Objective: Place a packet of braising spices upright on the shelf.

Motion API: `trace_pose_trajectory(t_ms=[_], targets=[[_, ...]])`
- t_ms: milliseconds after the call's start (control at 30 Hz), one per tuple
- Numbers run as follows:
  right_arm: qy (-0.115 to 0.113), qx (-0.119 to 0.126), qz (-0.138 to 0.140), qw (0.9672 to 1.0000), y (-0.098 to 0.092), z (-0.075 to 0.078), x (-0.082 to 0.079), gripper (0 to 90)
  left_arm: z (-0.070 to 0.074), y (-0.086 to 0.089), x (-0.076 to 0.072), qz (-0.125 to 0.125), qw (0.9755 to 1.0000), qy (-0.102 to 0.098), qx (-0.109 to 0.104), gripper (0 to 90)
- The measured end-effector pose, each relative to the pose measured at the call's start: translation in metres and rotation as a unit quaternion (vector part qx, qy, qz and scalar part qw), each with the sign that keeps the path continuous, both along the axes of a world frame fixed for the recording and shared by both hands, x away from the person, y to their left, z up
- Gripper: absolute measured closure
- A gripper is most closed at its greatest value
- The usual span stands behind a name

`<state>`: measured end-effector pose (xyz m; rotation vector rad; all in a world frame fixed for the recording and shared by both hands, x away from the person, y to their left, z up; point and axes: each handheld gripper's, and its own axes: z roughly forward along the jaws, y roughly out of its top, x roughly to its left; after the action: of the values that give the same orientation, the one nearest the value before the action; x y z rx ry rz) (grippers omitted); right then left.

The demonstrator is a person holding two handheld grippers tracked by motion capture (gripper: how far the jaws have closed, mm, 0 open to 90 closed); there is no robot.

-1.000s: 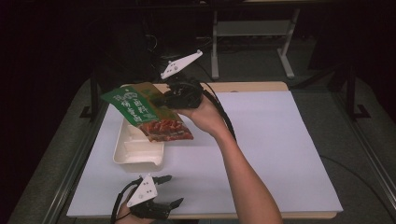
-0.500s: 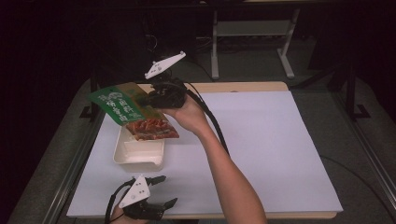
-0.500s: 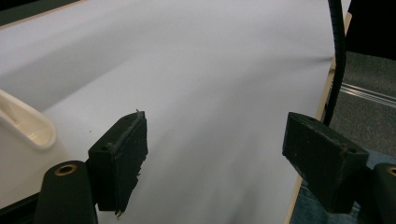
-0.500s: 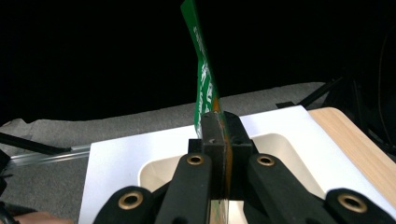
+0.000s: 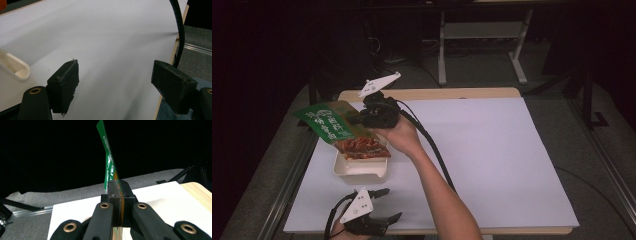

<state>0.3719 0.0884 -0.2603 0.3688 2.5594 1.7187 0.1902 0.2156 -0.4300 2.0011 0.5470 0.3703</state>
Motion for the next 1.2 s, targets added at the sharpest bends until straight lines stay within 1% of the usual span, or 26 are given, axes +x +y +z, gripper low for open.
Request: trace_pose_trajectory(t_ms=[100, 133, 233, 300, 333, 367, 400, 467, 533, 567, 633, 700, 800, 833, 900, 967, 1000, 1067, 1133, 1167, 1200], targets=[[0.004, 0.011, -0.001, 0.9999, 0.003, -0.007, -0.003, 89.9, 0.000, 0.001, 0.000, 0.000, 1.0000, 0.000, 0.001, 21.6], [0.010, 0.017, -0.003, 0.9998, 0.003, -0.010, -0.004, 89.9, 0.000, 0.001, 0.000, -0.001, 1.0000, -0.001, 0.005, 21.6], [0.005, 0.021, -0.010, 0.9997, 0.004, -0.017, -0.008, 89.9, 0.000, 0.001, 0.000, -0.004, 0.9999, -0.002, 0.011, 21.6], [0.008, 0.030, -0.019, 0.9993, 0.003, -0.023, -0.012, 89.9, 0.000, 0.000, 0.000, -0.006, 0.9999, -0.004, 0.011, 21.6], [0.007, 0.034, -0.025, 0.9991, 0.002, -0.026, -0.013, 89.9, 0.000, -0.001, -0.001, -0.007, 0.9999, -0.001, 0.011, 21.5], [0.009, 0.038, -0.030, 0.9988, 0.001, -0.029, -0.014, 89.9, 0.000, -0.002, -0.001, -0.008, 0.9999, -0.001, 0.014, 21.4], [0.010, 0.044, -0.036, 0.9983, 0.000, -0.033, -0.015, 89.9, 0.000, -0.003, -0.002, -0.008, 0.9999, -0.002, 0.008, 21.4], [0.017, 0.060, -0.046, 0.9970, -0.002, -0.040, -0.016, 90.0, 0.000, -0.004, -0.002, -0.012, 0.9998, -0.006, 0.013, 21.4], [0.018, 0.067, -0.055, 0.9961, -0.004, -0.047, -0.017, 90.0, -0.001, -0.006, -0.002, -0.014, 0.9998, -0.005, 0.012, 21.4], [0.021, 0.073, -0.059, 0.9954, -0.005, -0.051, -0.017, 90.0, -0.001, -0.006, -0.003, -0.014, 0.9998, -0.003, 0.014, 21.4], [0.024, 0.074, -0.064, 0.9949, -0.006, -0.057, -0.018, 90.0, -0.001, -0.006, -0.003, -0.014, 0.9998, -0.003, 0.015, 21.3], [0.032, 0.079, -0.069, 0.9939, -0.007, -0.063, -0.018, 90.0, -0.001, -0.006, -0.003, -0.014, 0.9998, -0.003, 0.015, 21.4], [0.030, 0.084, -0.080, 0.9928, -0.009, -0.067, -0.018, 89.9, -0.001, -0.005, -0.003, -0.013, 0.9998, -0.006, 0.016, 21.3], [0.031, 0.080, -0.082, 0.9930, -0.009, -0.068, -0.017, 89.8, -0.001, -0.005, -0.002, -0.014, 0.9997, -0.008, 0.021, 21.1], [0.023, 0.062, -0.083, 0.9944, -0.007, -0.070, -0.016, 89.4, 0.000, -0.005, -0.002, -0.012, 0.9997, -0.010, 0.019, 20.9], [0.018, 0.054, -0.086, 0.9946, -0.007, -0.070, -0.014, 89.2, 0.000, -0.005, -0.003, -0.008, 0.9999, -0.006, 0.011, 20.8], [0.022, 0.049, -0.087, 0.9947, -0.007, -0.070, -0.012, 88.7, -0.001, -0.006, -0.003, -0.006, 1.0000, -0.004, 0.007, 20.8], [0.026, 0.035, -0.083, 0.9956, -0.006, -0.070, -0.009, 87.2, 0.000, -0.005, -0.003, -0.007, 0.9999, -0.004, 0.010, 20.8], [0.028, 0.012, -0.080, 0.9963, -0.004, -0.069, -0.006, 85.3, 0.000, -0.005, -0.002, -0.010, 0.9998, -0.007, 0.014, 20.8], [0.025, -0.001, -0.080, 0.9965, -0.003, -0.070, -0.005, 84.2, 0.000, -0.006, -0.003, -0.008, 0.9999, -0.005, 0.010, 20.8], [0.025, -0.016, -0.081, 0.9963, -0.001, -0.070, -0.004, 83.4, 0.000, -0.005, -0.002, -0.009, 0.9999, -0.008, 0.011, 20.8]])
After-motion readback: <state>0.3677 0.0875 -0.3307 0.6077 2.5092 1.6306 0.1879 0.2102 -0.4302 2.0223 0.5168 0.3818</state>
